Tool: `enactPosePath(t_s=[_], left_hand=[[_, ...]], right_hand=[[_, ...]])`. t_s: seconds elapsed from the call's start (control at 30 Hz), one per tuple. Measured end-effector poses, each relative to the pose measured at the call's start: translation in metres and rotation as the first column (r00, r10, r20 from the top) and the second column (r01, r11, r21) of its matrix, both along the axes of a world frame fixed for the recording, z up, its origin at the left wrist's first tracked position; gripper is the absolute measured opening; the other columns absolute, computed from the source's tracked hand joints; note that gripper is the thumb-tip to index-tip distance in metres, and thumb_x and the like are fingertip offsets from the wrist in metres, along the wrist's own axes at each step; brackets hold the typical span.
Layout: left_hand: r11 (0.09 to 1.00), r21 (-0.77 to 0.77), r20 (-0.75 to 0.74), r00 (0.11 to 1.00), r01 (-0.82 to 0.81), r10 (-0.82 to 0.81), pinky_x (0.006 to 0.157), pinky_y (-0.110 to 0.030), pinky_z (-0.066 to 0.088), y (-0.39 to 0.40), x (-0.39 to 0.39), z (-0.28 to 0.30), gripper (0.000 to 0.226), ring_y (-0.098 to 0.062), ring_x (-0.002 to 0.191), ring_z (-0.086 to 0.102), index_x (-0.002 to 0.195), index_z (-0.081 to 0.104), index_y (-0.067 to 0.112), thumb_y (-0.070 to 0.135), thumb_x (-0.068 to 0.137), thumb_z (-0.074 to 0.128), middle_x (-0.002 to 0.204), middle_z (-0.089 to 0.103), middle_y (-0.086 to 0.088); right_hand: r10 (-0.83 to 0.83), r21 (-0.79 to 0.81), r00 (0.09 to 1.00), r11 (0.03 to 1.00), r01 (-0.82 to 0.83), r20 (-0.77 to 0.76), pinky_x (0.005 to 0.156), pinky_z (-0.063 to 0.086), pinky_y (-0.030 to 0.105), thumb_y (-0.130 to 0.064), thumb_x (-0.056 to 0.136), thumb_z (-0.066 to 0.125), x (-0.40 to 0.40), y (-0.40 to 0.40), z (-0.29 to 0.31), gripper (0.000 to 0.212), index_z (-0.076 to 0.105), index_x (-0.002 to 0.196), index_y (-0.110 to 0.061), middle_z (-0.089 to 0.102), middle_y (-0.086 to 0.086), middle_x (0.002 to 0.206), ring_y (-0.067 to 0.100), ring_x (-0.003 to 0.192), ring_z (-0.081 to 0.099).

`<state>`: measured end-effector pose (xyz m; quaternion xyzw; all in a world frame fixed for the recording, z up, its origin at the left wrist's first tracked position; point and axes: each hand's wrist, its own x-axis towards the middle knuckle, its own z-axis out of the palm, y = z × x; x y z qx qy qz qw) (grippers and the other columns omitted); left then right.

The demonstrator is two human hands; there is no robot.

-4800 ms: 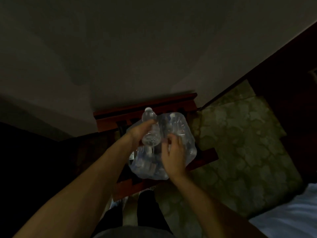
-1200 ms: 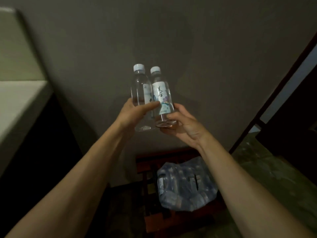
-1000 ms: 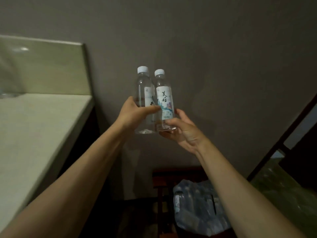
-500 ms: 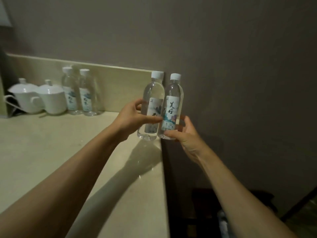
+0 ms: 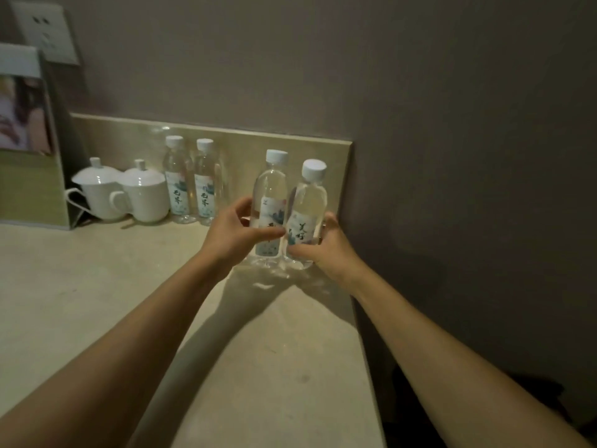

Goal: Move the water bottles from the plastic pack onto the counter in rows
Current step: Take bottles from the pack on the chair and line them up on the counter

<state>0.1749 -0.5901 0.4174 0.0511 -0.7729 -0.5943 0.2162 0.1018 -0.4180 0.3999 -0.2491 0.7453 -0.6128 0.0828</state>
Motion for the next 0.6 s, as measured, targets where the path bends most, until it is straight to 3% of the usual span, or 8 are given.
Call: enactPosePath(t_s=[0.13, 0.23, 0.4, 0.5, 0.6], left_hand=[[0.997, -0.009, -0.009, 0.997, -0.079, 0.079, 0.063, -0.011, 0.054, -0.009, 0.003, -0.010, 0.054, 0.000, 0.086, 0.072, 0.114, 0.064, 0.021, 0.006, 0.068, 0.087, 0.103, 0.074, 0.007], [0.993, -0.024, -0.002, 0.993, -0.117, 0.117, 0.075, -0.023, 0.056, -0.018, 0.005, -0.019, 0.058, -0.012, 0.098, 0.071, 0.120, 0.062, 0.015, 0.005, 0.068, 0.087, 0.110, 0.073, 0.001], [0.988, -0.011, -0.020, 0.988, -0.156, 0.155, 0.089, -0.036, 0.057, -0.037, -0.006, -0.026, 0.066, -0.016, 0.106, 0.068, 0.129, 0.057, 0.017, 0.005, 0.070, 0.086, 0.118, 0.070, 0.000], [0.988, 0.001, -0.035, 0.988, -0.153, 0.153, 0.078, -0.024, 0.058, -0.052, -0.015, -0.029, 0.065, -0.001, 0.094, 0.070, 0.127, 0.058, 0.021, 0.007, 0.071, 0.086, 0.111, 0.072, 0.007], [0.989, -0.019, -0.045, 0.988, -0.147, 0.146, 0.067, -0.014, 0.056, -0.067, -0.024, -0.030, 0.063, 0.007, 0.085, 0.069, 0.125, 0.058, 0.025, 0.010, 0.071, 0.086, 0.103, 0.071, 0.014]], right_hand=[[0.025, -0.011, 1.000, 1.000, -0.025, 0.016, 0.076, 0.059, 0.031, -0.012, 0.069, 0.084, -0.004, -0.019, -0.011, 0.062, 0.042, 0.115, -0.022, 0.067, 0.001, 0.107, 0.011, 0.090, 0.070], [0.013, -0.023, 0.999, 1.000, -0.011, 0.051, 0.072, 0.056, 0.026, -0.015, 0.069, 0.085, -0.006, -0.030, -0.015, 0.053, 0.046, 0.103, -0.029, 0.064, -0.010, 0.100, 0.003, 0.086, 0.066], [-0.038, 0.014, 0.998, 0.999, 0.038, 0.044, 0.082, 0.053, 0.033, -0.015, 0.069, 0.085, -0.013, -0.054, -0.018, 0.057, 0.047, 0.110, -0.026, 0.060, -0.015, 0.097, 0.008, 0.092, 0.064], [-0.049, -0.003, 0.997, 0.999, 0.050, 0.059, 0.082, 0.056, 0.034, -0.012, 0.069, 0.084, -0.020, -0.070, -0.017, 0.056, 0.050, 0.112, -0.026, 0.063, -0.013, 0.100, 0.012, 0.095, 0.066], [-0.069, -0.022, 0.995, 0.997, 0.071, 0.078, 0.070, 0.055, 0.024, -0.011, 0.070, 0.083, -0.023, -0.084, -0.016, 0.055, 0.051, 0.110, -0.030, 0.063, -0.016, 0.098, 0.005, 0.089, 0.066]])
